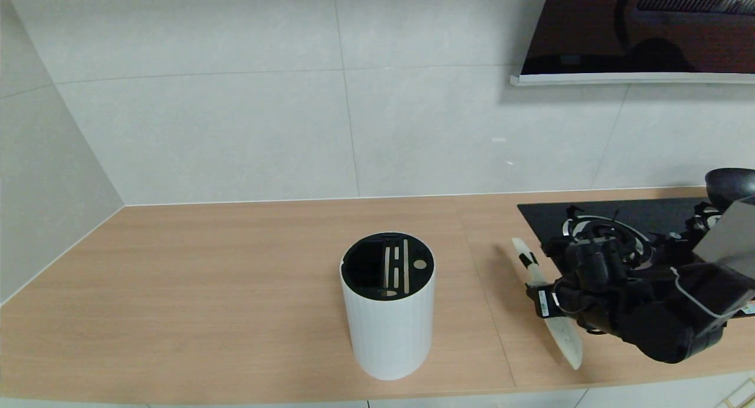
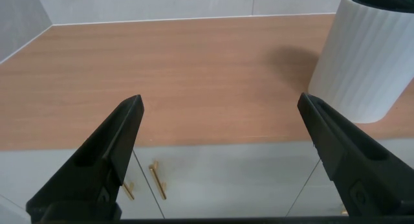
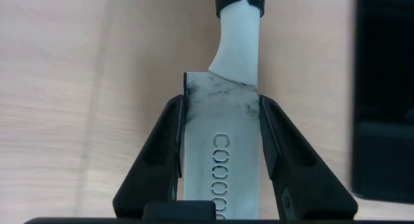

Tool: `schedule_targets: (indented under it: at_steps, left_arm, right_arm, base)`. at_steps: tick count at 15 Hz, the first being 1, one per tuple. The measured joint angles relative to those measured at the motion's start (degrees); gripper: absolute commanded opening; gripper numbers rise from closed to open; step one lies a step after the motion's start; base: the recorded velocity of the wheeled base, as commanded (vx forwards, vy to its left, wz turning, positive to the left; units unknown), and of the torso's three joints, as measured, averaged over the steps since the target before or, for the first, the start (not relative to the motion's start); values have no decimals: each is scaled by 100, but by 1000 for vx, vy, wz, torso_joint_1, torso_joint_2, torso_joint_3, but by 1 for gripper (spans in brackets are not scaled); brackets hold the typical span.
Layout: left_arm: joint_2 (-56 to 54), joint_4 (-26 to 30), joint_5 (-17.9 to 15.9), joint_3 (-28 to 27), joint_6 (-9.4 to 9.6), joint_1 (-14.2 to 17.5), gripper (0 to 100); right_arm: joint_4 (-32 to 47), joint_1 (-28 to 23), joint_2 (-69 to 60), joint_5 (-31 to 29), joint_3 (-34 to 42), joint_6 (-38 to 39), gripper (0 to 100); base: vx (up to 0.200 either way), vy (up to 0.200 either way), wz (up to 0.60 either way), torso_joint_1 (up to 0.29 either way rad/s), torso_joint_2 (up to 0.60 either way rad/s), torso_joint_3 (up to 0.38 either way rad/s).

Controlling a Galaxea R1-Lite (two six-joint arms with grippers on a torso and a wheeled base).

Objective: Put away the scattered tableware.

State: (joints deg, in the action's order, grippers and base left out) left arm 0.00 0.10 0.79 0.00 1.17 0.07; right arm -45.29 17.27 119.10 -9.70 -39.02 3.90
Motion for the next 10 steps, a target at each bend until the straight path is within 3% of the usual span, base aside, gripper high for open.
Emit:
schedule_targets:
  at_steps: [7,9,10]
  left_arm:
    - [0,-30,54,-24,-63,0,100]
    - [0,-48,29,-234,-390,0,100]
    - [10,88,-41,-327,-418,-2,100]
  right_arm:
    - [29,375,-1270,2,308,-2,0]
    - [60,472,-1588,5,293,-7,0]
    - [65,549,-1768,10,201,-24,0]
  base:
    - [0,0,0,0,0,0]
    - [0,0,0,0,0,0]
    - [0,0,0,0,0,0]
